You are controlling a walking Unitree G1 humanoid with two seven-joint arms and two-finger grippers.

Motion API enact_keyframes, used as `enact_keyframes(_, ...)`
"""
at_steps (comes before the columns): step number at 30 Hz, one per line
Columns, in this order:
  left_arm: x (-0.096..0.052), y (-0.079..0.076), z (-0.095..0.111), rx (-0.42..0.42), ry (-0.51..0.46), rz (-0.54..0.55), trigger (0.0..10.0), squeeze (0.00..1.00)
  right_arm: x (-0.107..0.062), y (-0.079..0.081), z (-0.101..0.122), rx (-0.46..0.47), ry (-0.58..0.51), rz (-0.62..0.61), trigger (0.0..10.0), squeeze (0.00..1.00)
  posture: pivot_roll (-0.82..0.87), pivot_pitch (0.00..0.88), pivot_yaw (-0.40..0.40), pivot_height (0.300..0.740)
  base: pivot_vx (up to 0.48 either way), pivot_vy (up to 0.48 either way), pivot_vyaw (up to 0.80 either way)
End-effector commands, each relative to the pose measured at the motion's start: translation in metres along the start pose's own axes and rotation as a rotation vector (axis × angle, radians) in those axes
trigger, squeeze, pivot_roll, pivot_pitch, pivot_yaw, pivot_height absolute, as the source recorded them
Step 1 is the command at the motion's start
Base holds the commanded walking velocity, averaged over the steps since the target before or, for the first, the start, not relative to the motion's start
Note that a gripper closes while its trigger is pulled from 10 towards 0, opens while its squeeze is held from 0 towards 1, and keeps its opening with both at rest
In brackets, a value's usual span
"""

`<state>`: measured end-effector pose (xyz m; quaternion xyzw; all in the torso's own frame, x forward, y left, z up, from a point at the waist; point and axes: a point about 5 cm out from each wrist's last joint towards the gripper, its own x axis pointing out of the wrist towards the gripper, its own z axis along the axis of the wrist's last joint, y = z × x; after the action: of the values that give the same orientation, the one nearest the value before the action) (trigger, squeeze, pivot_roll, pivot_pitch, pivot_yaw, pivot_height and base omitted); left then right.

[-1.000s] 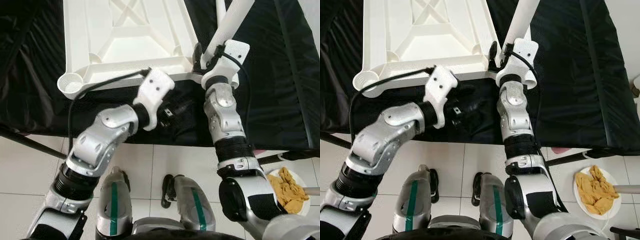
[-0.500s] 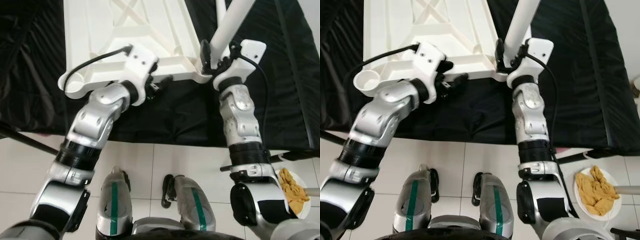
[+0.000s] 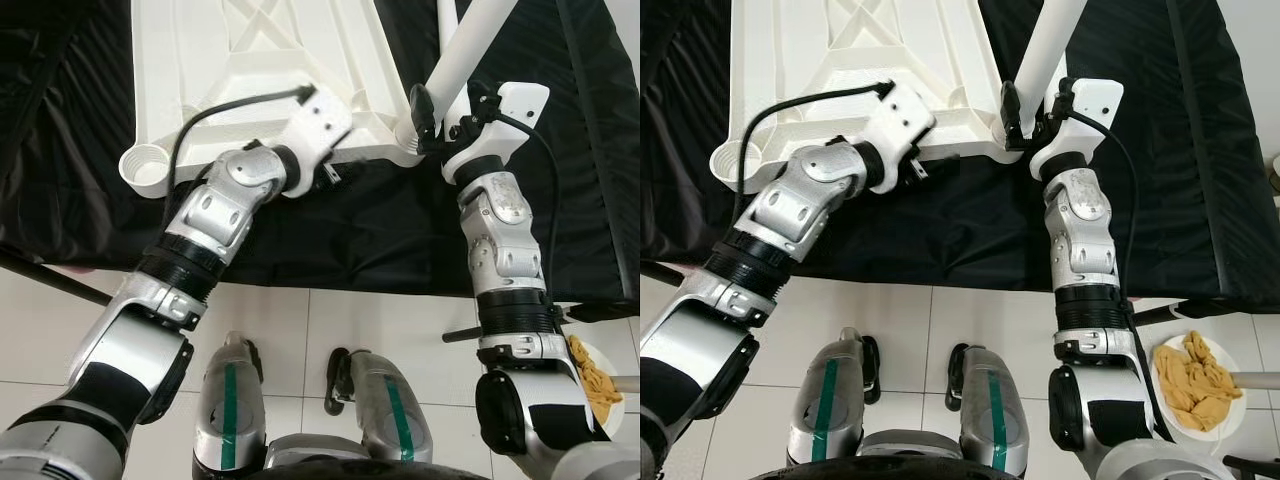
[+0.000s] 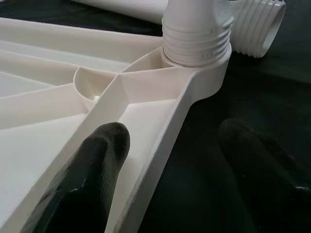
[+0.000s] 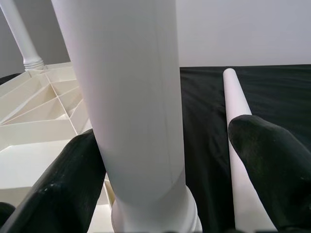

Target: Building children table

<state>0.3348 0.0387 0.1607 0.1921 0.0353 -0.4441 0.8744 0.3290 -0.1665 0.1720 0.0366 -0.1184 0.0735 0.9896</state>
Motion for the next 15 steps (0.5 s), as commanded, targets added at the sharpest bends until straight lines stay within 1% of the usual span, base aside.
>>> enact_keyframes(1, 0.002, -0.007, 0.000, 0.027, 0.006, -0.104, 10.0, 0.00, -0.003, -0.008, 0.000, -0.005, 0.007, -0.022, 10.0, 0.00, 0.03, 0.112, -0.027, 0.740, 0.000, 0.000, 0.00)
enact_keyframes(2, 0.005, -0.007, 0.001, 0.035, -0.003, -0.133, 10.0, 0.00, -0.004, -0.008, 0.001, -0.005, 0.006, -0.022, 10.0, 0.00, 0.03, 0.112, -0.026, 0.740, 0.000, 0.000, 0.00)
enact_keyframes(3, 0.007, -0.007, -0.001, 0.039, 0.009, -0.155, 10.0, 0.00, -0.004, -0.009, 0.001, -0.004, 0.005, -0.025, 10.0, 0.00, 0.03, 0.112, -0.023, 0.740, 0.000, 0.000, 0.00)
enact_keyframes(5, 0.009, -0.006, -0.003, 0.044, 0.019, -0.162, 10.0, 0.00, -0.005, -0.009, 0.002, -0.004, 0.005, -0.025, 10.0, 0.00, 0.03, 0.112, -0.023, 0.740, 0.000, 0.000, 0.00)
enact_keyframes(7, 0.012, -0.002, -0.009, 0.051, 0.066, -0.159, 10.0, 0.00, -0.005, -0.010, 0.002, -0.003, 0.004, -0.025, 10.0, 0.00, 0.03, 0.112, -0.020, 0.740, 0.000, 0.000, 0.00)
enact_keyframes(12, 0.012, -0.002, -0.009, 0.051, 0.066, -0.159, 10.0, 0.00, -0.005, -0.010, 0.002, -0.003, 0.004, -0.025, 10.0, 0.00, 0.03, 0.112, -0.020, 0.740, 0.000, 0.000, 0.00)
enact_keyframes(13, 0.015, 0.005, -0.017, 0.030, 0.147, -0.126, 10.0, 0.00, -0.004, -0.009, 0.002, 0.001, 0.002, -0.026, 10.0, 0.00, 0.03, 0.111, -0.016, 0.740, 0.000, 0.000, 0.00)
enact_keyframes(14, 0.015, 0.005, -0.017, 0.030, 0.147, -0.126, 10.0, 0.00, -0.004, -0.009, 0.002, 0.001, 0.002, -0.026, 10.0, 0.00, 0.03, 0.111, -0.016, 0.740, 0.000, 0.000, 0.00)
enact_keyframes(15, 0.016, 0.009, -0.020, 0.025, 0.183, -0.110, 10.0, 0.00, -0.004, -0.009, 0.003, 0.003, 0.002, -0.027, 10.0, 0.00, 0.03, 0.111, -0.016, 0.740, 0.000, 0.000, 0.00)
